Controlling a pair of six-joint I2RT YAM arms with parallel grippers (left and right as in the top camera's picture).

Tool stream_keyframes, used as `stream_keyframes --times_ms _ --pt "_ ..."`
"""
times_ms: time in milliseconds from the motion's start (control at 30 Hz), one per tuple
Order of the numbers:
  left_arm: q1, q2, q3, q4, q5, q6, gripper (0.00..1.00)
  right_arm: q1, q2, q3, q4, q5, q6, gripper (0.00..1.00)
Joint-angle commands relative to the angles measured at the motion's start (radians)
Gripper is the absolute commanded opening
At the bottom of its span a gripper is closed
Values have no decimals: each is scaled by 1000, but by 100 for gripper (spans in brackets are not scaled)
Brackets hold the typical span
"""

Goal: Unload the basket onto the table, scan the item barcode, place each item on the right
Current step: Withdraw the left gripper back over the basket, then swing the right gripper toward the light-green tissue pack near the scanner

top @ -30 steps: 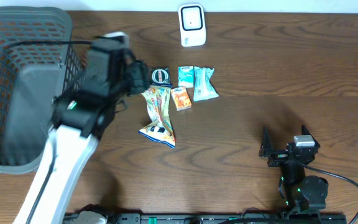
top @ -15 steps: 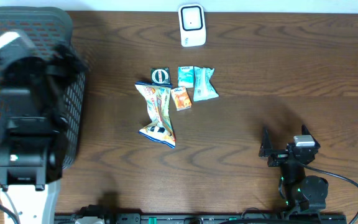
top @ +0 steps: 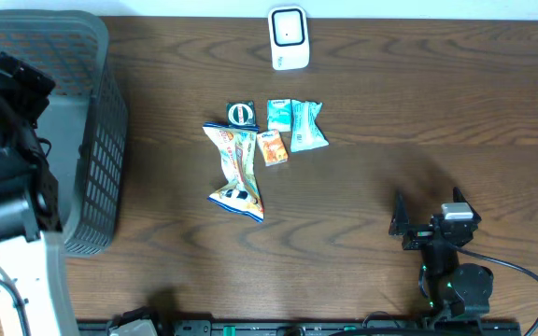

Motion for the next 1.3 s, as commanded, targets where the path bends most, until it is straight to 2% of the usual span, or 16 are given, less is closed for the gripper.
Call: stream_keyframes --times_ms 0,67,200,333,400,500,667,767,900,1000,1133,1267 --pt "9 32 16 10 99 115 98 6 -5 -2 -5 1 7 99" --pt "10 49 16 9 116 165 98 6 -5 -2 -5 1 7 99" --pt "10 85 16 2 108 173 98 6 -5 -2 5 -6 23 99" --pt "10 112 16 1 108 173 98 6 -5 -2 105 -161 214 99" --pt "10 119 16 -2 108 173 98 6 -5 -2 145 -179 242 99" --pt "10 122 16 -2 108 173 98 6 -5 -2 248 -141 274 99" --pt "10 122 16 -2 108 173 98 6 -5 -2 536 -141 328 99" --pt "10 122 16 -5 108 173 98 6 -3 -1 715 -107 290 99" --pt "10 122 16 -6 108 173 98 6 12 42 811 -104 234 99" --pt "10 122 16 -5 108 173 98 6 80 145 797 -111 119 99" --pt "10 122 16 -5 108 173 98 6 251 318 742 -230 -45 99" --pt "10 122 16 -5 108 173 98 6 467 528 523 -383 -147 99"
